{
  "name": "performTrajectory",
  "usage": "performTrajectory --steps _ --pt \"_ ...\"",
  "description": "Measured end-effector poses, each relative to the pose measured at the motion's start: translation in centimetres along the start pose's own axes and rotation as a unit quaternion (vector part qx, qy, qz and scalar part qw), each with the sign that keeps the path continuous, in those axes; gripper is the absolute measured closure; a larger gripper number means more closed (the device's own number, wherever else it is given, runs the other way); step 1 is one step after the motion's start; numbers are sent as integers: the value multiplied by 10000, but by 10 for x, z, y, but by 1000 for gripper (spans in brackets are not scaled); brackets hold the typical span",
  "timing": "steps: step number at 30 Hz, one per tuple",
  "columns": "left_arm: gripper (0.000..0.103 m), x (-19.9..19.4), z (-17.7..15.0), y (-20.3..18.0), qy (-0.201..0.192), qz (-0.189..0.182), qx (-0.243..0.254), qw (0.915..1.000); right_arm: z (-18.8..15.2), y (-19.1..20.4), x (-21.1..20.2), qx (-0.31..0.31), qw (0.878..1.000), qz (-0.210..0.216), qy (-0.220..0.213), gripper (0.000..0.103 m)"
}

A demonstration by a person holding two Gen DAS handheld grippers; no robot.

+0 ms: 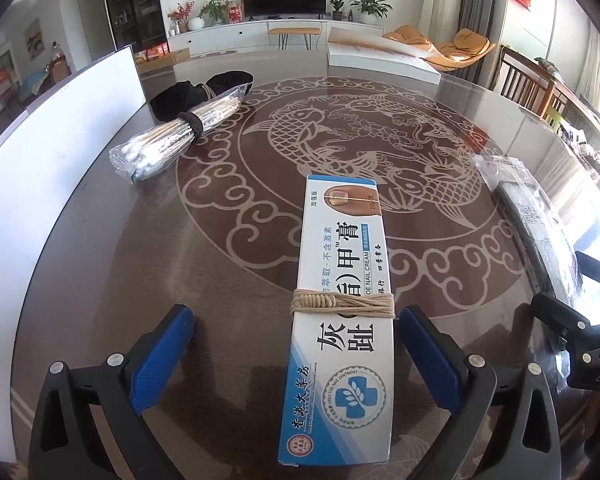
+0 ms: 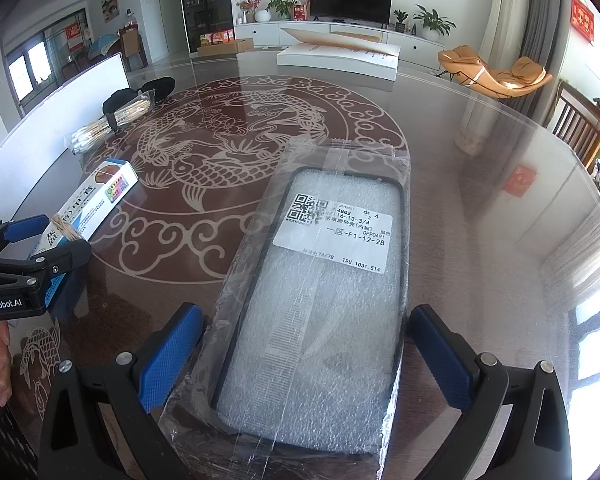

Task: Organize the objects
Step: 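Carry the phone case and cream box toward the white bin with both tools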

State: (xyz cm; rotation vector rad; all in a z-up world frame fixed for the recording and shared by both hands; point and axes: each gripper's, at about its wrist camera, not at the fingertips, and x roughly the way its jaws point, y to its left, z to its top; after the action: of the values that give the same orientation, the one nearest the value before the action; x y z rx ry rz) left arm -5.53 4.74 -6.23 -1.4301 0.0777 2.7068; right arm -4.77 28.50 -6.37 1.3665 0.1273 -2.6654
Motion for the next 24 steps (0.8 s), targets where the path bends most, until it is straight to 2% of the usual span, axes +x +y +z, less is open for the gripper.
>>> performTrajectory --steps 24 --pt "0 -1 -1 -1 -12 7 -6 10000 0 0 0 -2 10000 0 0 0"
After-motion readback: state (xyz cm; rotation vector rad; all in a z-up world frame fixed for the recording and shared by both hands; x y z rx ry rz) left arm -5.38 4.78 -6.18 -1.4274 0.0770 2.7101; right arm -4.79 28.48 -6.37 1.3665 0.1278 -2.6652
